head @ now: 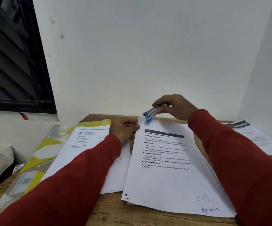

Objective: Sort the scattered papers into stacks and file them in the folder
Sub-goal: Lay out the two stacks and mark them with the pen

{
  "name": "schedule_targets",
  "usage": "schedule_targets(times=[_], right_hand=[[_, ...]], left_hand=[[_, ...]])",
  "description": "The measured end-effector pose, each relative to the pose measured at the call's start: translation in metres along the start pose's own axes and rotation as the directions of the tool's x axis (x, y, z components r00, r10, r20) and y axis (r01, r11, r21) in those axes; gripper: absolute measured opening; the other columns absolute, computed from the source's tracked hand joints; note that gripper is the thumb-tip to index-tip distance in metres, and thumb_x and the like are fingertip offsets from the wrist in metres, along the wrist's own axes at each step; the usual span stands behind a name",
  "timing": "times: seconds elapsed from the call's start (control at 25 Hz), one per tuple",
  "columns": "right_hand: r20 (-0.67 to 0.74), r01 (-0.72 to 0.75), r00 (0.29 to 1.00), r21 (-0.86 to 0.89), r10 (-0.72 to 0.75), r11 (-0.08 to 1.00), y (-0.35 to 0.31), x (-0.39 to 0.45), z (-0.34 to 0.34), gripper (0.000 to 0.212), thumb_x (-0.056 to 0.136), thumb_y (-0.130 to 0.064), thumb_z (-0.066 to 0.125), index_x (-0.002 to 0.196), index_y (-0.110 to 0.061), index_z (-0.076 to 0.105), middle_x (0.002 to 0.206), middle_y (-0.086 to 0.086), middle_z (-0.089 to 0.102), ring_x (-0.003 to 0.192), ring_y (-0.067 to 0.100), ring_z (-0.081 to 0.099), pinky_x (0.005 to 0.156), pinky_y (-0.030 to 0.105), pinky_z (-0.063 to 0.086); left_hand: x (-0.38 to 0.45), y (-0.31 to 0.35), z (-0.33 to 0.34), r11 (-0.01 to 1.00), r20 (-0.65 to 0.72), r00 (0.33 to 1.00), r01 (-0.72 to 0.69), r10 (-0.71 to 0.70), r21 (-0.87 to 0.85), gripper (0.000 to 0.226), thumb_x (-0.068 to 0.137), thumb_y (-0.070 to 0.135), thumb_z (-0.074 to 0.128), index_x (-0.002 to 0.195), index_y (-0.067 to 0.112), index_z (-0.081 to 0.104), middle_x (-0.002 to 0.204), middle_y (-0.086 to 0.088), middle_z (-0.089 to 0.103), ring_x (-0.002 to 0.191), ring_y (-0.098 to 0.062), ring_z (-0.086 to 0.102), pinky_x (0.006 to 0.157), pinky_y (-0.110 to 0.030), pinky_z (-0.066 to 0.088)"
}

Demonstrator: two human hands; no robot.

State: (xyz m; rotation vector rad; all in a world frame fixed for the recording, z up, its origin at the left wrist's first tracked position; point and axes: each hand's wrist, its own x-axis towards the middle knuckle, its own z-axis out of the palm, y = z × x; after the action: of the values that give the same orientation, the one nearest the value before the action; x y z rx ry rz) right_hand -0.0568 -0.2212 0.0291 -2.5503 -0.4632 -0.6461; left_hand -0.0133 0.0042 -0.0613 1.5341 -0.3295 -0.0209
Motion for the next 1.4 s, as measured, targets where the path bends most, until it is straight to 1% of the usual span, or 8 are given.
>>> schedule_targets(times=[0.2, 0.4, 0.72, 0.88, 0.96, 1.08, 1.24, 1.4], right_hand=[[0.012, 0.068, 0.998, -0.071, -0.067, 0.995, -0.007, 0.004, -0.001, 0.026, 0.083, -0.009, 0.077, 0.108, -0.013, 0.074, 0.097, -0.005, 0.068, 0.082, -0.01, 0.057, 0.077, 0.004, 0.04], [0.04, 0.019, 0.999, -0.052, -0.017, 0.998, -0.009, 0.003, 0.0, 0.023, 0.085, -0.011, 0.074, 0.108, -0.014, 0.074, 0.101, -0.001, 0.071, 0.088, 0.006, 0.061, 0.077, 0.006, 0.042], [0.097, -0.009, 0.995, -0.016, 0.01, 1.0, -0.012, 0.001, 0.005, 0.031, 0.084, -0.015, 0.078, 0.114, -0.017, 0.071, 0.102, -0.002, 0.071, 0.093, 0.011, 0.064, 0.082, 0.007, 0.045], [0.086, -0.119, 0.992, 0.327, 0.096, 0.938, -0.015, -0.004, 0.009, 0.035, 0.084, -0.01, 0.077, 0.117, -0.011, 0.068, 0.102, 0.008, 0.07, 0.089, 0.015, 0.068, 0.089, 0.021, 0.054], [0.1, -0.19, 0.982, 0.546, 0.162, 0.816, -0.015, -0.008, 0.017, 0.037, 0.083, -0.005, 0.076, 0.119, -0.008, 0.066, 0.097, 0.009, 0.067, 0.087, 0.017, 0.067, 0.09, 0.028, 0.056], [0.112, -0.236, 0.967, 0.74, 0.23, 0.629, -0.008, -0.01, 0.027, 0.044, 0.082, 0.001, 0.075, 0.123, -0.006, 0.062, 0.1, 0.013, 0.063, 0.096, 0.026, 0.068, 0.099, 0.04, 0.053], [0.103, -0.239, 0.95, 0.847, 0.295, 0.475, -0.009, -0.012, 0.035, 0.042, 0.085, 0.01, 0.066, 0.125, 0.004, 0.054, 0.101, 0.02, 0.068, 0.097, 0.031, 0.068, 0.094, 0.038, 0.056], [0.027, -0.213, 0.944, 0.812, 0.329, 0.544, -0.008, -0.012, 0.039, 0.033, 0.086, 0.008, 0.067, 0.117, 0.003, 0.059, 0.101, 0.015, 0.072, 0.092, 0.025, 0.07, 0.09, 0.032, 0.057]], left_hand=[[-0.002, 0.004, 0.0, 1.0, -0.018, 1.0, -0.001, 0.001, 0.008, 0.021, 0.079, -0.004, 0.077, 0.099, 0.003, 0.073, 0.092, -0.019, 0.074, 0.072, -0.024, 0.071, 0.059, -0.031, 0.058], [-0.005, 0.005, 0.0, 1.0, -0.019, 1.0, -0.008, 0.008, 0.023, 0.019, 0.079, -0.004, 0.077, 0.095, 0.006, 0.073, 0.085, -0.013, 0.074, 0.064, -0.018, 0.07, 0.057, -0.03, 0.058], [-0.006, 0.01, 0.002, 0.997, -0.032, 0.999, -0.032, 0.034, 0.066, 0.017, 0.08, -0.003, 0.077, 0.088, 0.012, 0.072, 0.08, -0.01, 0.072, 0.059, -0.014, 0.067, 0.053, -0.027, 0.057], [-0.008, 0.014, 0.002, 0.998, -0.028, 0.999, -0.037, 0.038, 0.045, 0.017, 0.08, -0.004, 0.076, 0.087, 0.012, 0.072, 0.079, -0.007, 0.072, 0.057, -0.01, 0.068, 0.052, -0.025, 0.055], [-0.009, 0.015, 0.002, 0.999, -0.02, 0.999, -0.038, 0.038, 0.024, 0.018, 0.081, -0.004, 0.076, 0.086, 0.012, 0.072, 0.078, -0.007, 0.072, 0.057, -0.01, 0.068, 0.051, -0.025, 0.055], [-0.012, 0.017, 0.003, 1.0, 0.0, 1.0, -0.022, 0.022, -0.004, 0.017, 0.082, -0.007, 0.073, 0.088, 0.009, 0.071, 0.077, -0.007, 0.071, 0.054, -0.008, 0.067, 0.048, -0.023, 0.054], [-0.017, 0.021, 0.006, 1.0, 0.017, 1.0, -0.011, 0.011, -0.018, 0.015, 0.083, -0.008, 0.071, 0.092, 0.004, 0.069, 0.077, -0.008, 0.069, 0.053, -0.006, 0.067, 0.046, -0.021, 0.053], [-0.016, 0.021, 0.005, 1.0, 0.012, 1.0, -0.004, 0.004, -0.009, 0.017, 0.084, -0.006, 0.072, 0.087, 0.01, 0.067, 0.076, -0.007, 0.068, 0.051, -0.005, 0.066, 0.047, -0.021, 0.054]])
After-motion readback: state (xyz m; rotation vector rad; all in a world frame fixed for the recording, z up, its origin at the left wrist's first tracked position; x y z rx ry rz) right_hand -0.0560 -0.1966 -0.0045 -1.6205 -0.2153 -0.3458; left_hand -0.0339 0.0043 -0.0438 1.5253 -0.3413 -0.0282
